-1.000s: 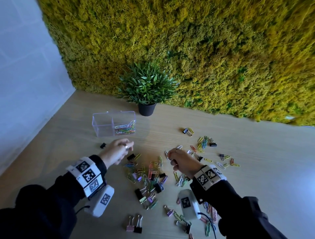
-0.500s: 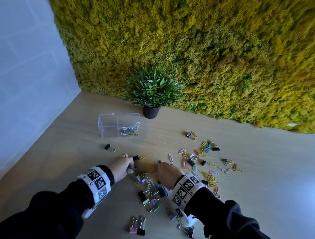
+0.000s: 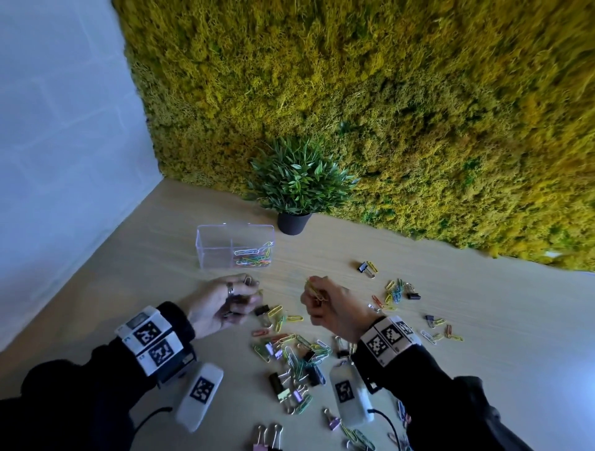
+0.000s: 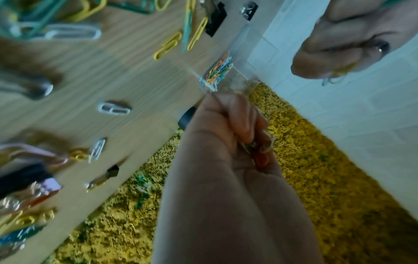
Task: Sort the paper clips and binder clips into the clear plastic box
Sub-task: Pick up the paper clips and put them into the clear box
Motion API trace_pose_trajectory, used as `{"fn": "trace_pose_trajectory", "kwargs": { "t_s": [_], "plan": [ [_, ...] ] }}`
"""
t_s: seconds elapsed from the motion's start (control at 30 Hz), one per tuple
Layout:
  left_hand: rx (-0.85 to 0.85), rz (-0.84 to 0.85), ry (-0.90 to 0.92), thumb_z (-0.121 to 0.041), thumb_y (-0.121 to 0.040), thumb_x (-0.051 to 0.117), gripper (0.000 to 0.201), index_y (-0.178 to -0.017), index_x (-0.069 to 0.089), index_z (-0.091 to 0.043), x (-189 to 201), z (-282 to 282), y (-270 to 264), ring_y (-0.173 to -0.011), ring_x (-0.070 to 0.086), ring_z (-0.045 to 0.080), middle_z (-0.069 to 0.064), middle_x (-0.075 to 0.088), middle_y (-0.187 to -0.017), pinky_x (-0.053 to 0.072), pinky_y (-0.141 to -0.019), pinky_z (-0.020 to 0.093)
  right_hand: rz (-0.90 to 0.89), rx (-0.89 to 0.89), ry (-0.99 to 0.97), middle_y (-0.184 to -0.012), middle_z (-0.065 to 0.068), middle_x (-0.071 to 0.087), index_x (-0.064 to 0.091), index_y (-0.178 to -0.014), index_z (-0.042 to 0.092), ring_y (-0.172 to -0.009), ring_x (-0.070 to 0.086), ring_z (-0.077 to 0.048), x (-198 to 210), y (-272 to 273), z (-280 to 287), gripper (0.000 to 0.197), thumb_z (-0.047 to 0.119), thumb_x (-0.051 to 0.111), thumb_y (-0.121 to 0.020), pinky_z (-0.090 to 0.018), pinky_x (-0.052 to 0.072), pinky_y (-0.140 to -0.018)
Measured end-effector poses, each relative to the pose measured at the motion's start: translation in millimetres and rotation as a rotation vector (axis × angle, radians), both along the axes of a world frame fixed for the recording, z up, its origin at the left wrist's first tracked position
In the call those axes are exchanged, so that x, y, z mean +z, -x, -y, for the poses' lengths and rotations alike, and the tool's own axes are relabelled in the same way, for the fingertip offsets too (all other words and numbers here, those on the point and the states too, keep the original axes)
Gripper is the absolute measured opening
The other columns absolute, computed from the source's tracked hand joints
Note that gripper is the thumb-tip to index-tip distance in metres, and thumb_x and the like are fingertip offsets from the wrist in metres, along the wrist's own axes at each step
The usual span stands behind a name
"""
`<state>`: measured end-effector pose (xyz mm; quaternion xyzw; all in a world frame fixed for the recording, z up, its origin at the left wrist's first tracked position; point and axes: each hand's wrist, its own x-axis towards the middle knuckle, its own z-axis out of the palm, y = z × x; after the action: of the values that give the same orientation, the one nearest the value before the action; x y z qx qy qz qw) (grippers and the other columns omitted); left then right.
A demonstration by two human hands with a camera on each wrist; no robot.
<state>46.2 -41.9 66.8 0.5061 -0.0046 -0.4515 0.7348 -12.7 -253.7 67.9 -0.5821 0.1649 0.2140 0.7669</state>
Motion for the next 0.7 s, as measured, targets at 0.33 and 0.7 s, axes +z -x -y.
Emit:
{"fn": "trace_pose_trajectory", "kwargs": {
  "t_s": [0.33, 0.7],
  "plan": [
    [0.059, -0.277, 0.227, -0.021, -0.077, 0.040, 0.030, -0.048, 0.039, -0.013, 10.4, 10.2, -27.1, -0.036, 0.028, 0.006, -0.002, 0.032, -0.052, 0.013, -0.027, 0.008, -0.150, -0.203, -0.203, -0.044, 0.003, 0.042, 0.039, -0.059, 0.018, -0.030, 0.028, -0.004, 4.9, -50.1, -29.0, 0.038, 0.031, 0.040, -0.095, -0.008, 0.015, -0.030],
    [0.463, -0.369, 0.133, -0.017, -0.097, 0.026, 0.039, -0.099, 0.051, 0.014, 36.0, 13.7, -83.6, -0.103, 0.054, 0.038, 0.031, 0.057, -0.100, 0.029, -0.102, 0.056, -0.121, -0.461, -0.156, -0.055, -0.008, 0.043, 0.042, -0.062, 0.007, -0.052, 0.040, -0.017, 30.0, -126.0, -55.4, 0.032, 0.001, 0.043, -0.093, -0.024, 0.037, -0.051]
  ]
}}
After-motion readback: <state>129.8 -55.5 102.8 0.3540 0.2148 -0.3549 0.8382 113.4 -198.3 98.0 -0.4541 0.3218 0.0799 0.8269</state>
